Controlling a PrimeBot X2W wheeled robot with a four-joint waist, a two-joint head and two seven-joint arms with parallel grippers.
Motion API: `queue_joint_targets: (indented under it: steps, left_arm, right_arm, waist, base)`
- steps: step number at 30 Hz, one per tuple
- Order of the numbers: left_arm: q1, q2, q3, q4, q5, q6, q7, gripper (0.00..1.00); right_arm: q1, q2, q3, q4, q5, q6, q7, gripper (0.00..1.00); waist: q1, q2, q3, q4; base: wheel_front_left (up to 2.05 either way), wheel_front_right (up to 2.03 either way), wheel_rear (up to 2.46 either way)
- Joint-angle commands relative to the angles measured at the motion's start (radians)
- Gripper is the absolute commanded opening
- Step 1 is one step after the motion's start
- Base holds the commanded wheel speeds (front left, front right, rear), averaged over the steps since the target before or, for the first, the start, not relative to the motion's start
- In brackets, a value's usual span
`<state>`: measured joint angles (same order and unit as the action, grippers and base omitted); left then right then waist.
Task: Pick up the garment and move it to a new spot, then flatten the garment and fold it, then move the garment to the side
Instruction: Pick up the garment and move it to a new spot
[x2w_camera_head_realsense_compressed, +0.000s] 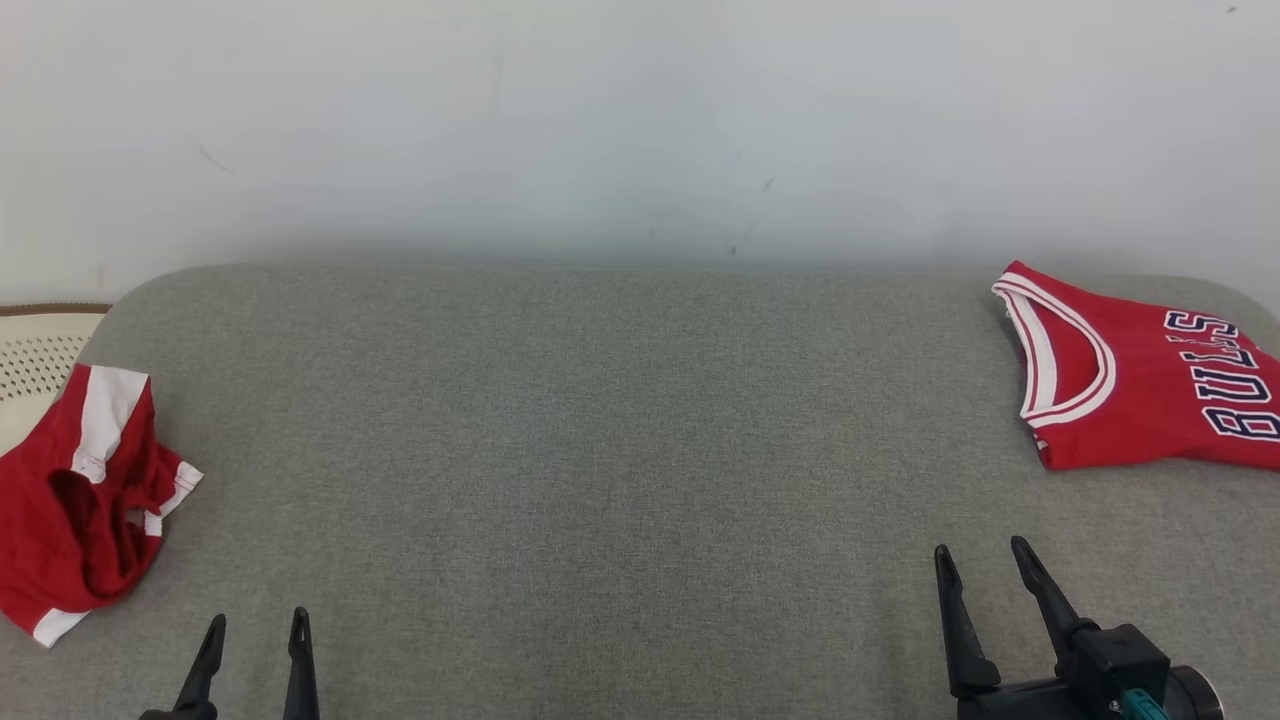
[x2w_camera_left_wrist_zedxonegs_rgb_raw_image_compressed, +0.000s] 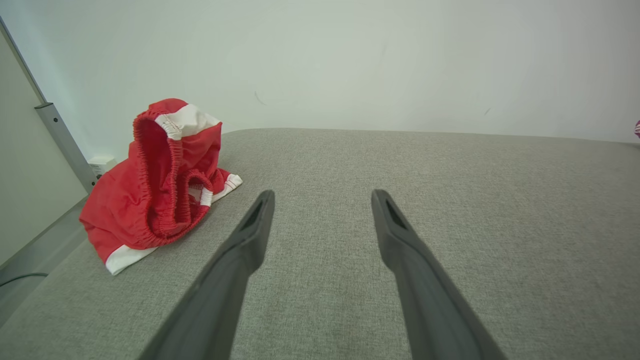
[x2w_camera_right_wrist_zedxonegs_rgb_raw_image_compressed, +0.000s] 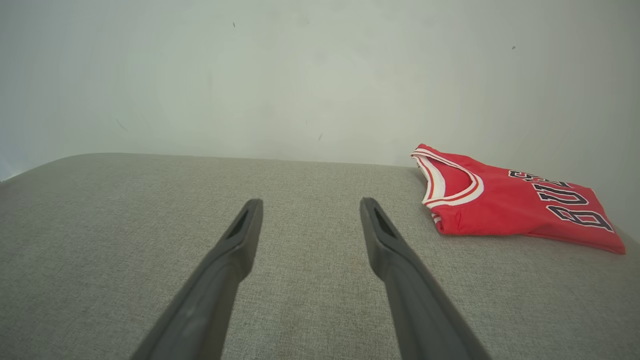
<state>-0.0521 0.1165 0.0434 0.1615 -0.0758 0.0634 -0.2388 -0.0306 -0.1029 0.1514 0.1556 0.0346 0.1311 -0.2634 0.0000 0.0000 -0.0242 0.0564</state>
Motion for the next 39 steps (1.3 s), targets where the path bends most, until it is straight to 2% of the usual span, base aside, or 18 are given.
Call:
queue_joint_targets:
  steps: [1, 10, 16, 29, 33, 34, 39]
  left_arm:
    - [0.001, 0.007, -0.002, 0.001, -0.004, 0.001, -0.002, 1.00]
    - [0.001, 0.010, -0.010, -0.001, -0.012, 0.005, 0.002, 1.00]
    - [-0.007, 0.014, -0.012, 0.006, -0.020, 0.009, -0.002, 1.00]
    - [0.014, 0.047, 0.011, -0.022, -0.037, 0.027, 0.023, 1.00]
    - [0.021, 0.044, 0.019, -0.032, -0.041, 0.035, 0.026, 1.00]
    - [0.024, 0.046, 0.019, -0.040, -0.043, 0.040, 0.028, 1.00]
    - [0.036, 0.051, 0.024, -0.054, -0.046, 0.049, 0.032, 1.00]
  right_arm:
    - [0.005, 0.002, 0.002, 0.003, 0.003, -0.001, -0.001, 1.00]
    - [0.016, 0.003, -0.004, 0.008, 0.008, -0.001, -0.001, 1.00]
    - [0.022, 0.003, -0.003, 0.014, 0.015, -0.001, -0.001, 1.00]
    - [0.022, 0.015, -0.002, 0.031, 0.030, -0.001, -0.001, 1.00]
    - [0.019, 0.016, 0.002, 0.033, 0.036, -0.001, -0.001, 1.00]
    - [0.020, 0.017, 0.003, 0.034, 0.039, -0.001, -0.001, 1.00]
    - [0.012, 0.018, 0.012, 0.033, 0.036, -0.001, -0.001, 1.00]
  waist:
    - [0.0000, 0.0000, 0.000, 0.000]
    - [0.0000, 0.0000, -0.001, 0.013]
    - [0.0000, 0.0000, -0.004, 0.069]
    - [0.0000, 0.0000, -0.012, 0.321]
    - [0.0000, 0.0000, -0.010, 0.368]
    - [0.0000, 0.0000, -0.008, 0.399]
    - [0.0000, 0.0000, -0.001, 0.448]
  base:
    - [0.00, 0.00, 0.00]
    - [0.00, 0.00, 0.00]
    - [0.00, 0.00, 0.00]
    - [0.00, 0.00, 0.00]
    - [0.00, 0.00, 0.00]
    - [0.00, 0.00, 0.00]
    - [0.00, 0.00, 0.00]
